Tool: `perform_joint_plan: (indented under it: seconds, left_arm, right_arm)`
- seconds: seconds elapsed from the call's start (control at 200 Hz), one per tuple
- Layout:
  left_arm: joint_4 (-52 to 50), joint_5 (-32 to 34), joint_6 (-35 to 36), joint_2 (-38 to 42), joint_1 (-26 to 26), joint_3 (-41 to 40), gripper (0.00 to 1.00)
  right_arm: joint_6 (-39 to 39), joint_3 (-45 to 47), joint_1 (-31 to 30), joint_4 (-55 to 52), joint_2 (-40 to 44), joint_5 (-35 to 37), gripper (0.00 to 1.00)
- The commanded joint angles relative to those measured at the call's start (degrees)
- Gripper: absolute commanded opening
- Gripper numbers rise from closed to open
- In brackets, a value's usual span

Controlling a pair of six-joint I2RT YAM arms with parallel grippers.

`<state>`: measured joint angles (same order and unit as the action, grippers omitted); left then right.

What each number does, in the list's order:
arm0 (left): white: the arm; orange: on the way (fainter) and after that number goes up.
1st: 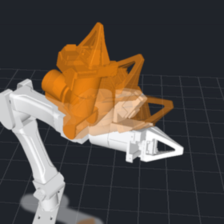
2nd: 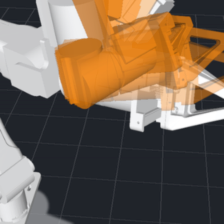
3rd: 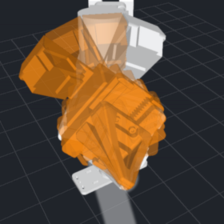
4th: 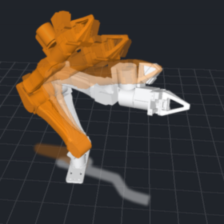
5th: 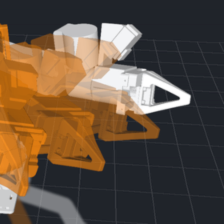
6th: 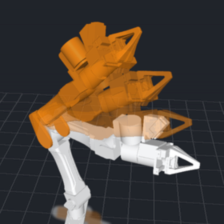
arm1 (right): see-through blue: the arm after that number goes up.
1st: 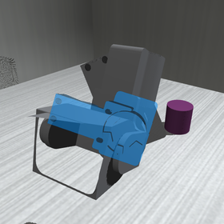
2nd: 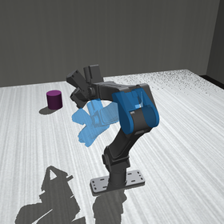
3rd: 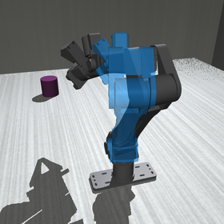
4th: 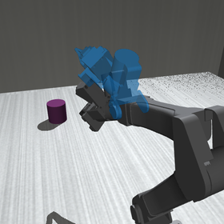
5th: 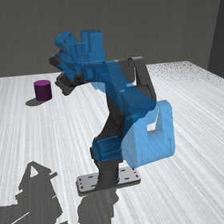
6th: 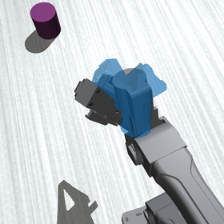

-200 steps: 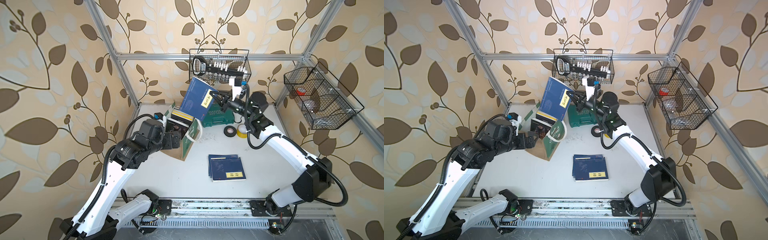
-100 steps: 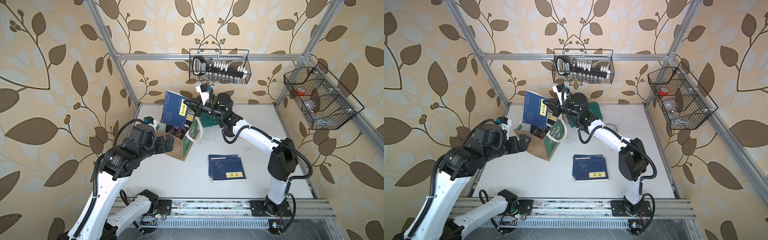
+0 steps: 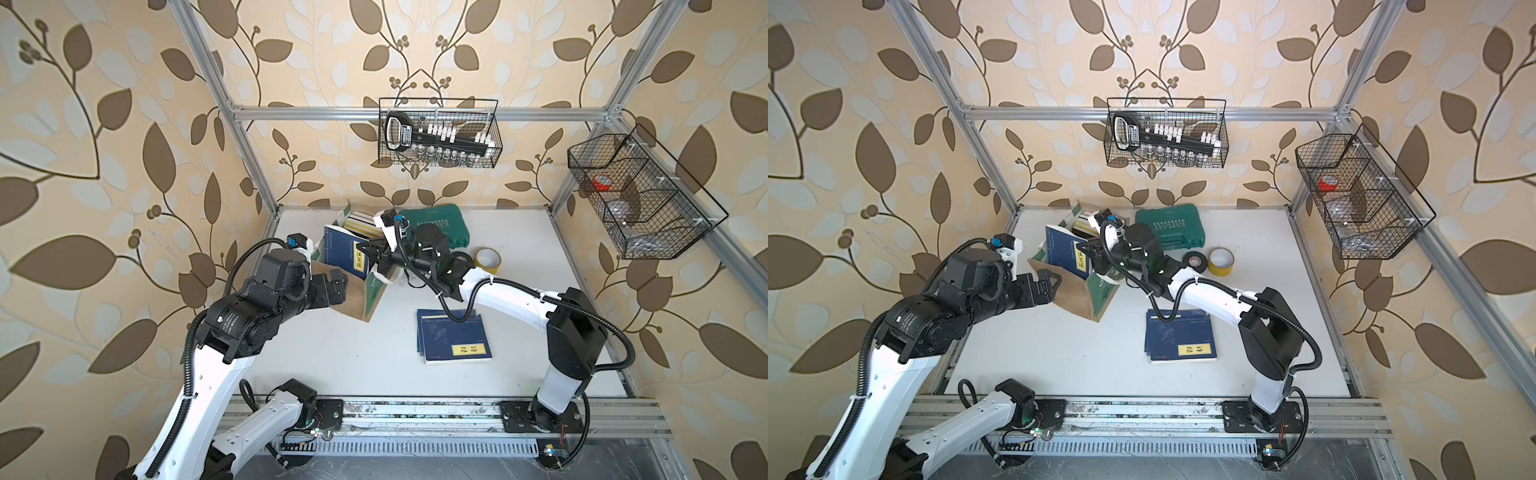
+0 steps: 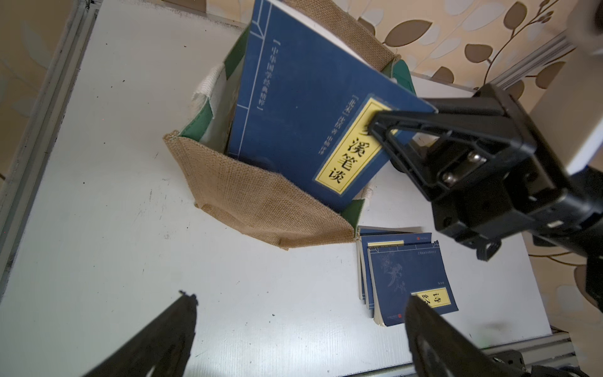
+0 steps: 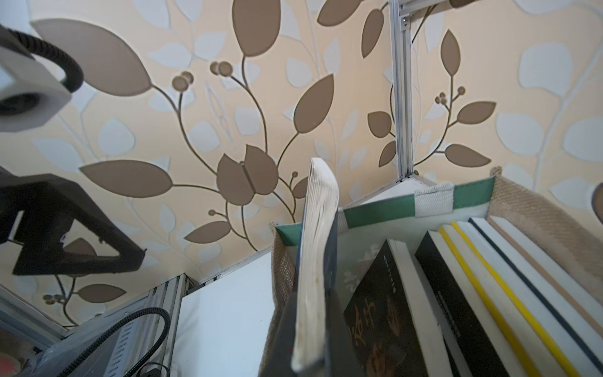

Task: Put the books into the canvas bag
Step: Place the book in the canvas bag.

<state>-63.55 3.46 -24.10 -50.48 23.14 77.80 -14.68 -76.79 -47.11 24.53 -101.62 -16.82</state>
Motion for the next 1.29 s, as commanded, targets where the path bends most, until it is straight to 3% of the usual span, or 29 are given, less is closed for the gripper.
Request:
perform_joint_plan:
  seconds: [0.0,0.346,0.491,0.651,0.791,0.906,1.132,1.287]
  left_arm:
    - [1.9,-0.1,1.2,-0.3,-0.6,-0.5,0.99]
    - [4.2,-0.8,2.0,-1.8,-0.7,-0.4,0.99]
    - [5.6,-2.3,1.3,-2.7,-0.7,0.0,0.99]
    - [6.8,-3.3,1.2,-3.2,-0.7,-0.7,0.99]
    - [8.1,-4.9,1.9,-3.0,-0.7,-1.3,0.99]
    - [11.3,-11.6,4.4,-2.0,-0.7,-2.4,0.99]
    - [14.3,-21.7,5.5,-2.8,-0.6,-4.5,0.99]
    - [17.6,-27.6,5.4,-2.6,0.6,-8.0,0.99]
  right_arm:
    - [-2.9,2.3,-0.7,4.6,1.6,4.3,0.00]
    - [-5.1,6.6,-1.7,10.5,-0.1,4.2,0.00]
    - [-5.3,7.3,-2.2,11.8,0.3,3.7,0.17]
    - [-5.0,7.5,-2.3,11.5,1.3,3.5,0.27]
    - [-4.2,7.3,-2.2,10.5,3.2,3.7,0.48]
    - [-3.6,7.2,-1.6,7.5,6.3,5.3,0.64]
    - [-9.0,12.5,5.3,3.2,15.9,3.5,0.79]
    - [-6.6,17.9,9.1,-5.7,25.3,5.0,0.98]
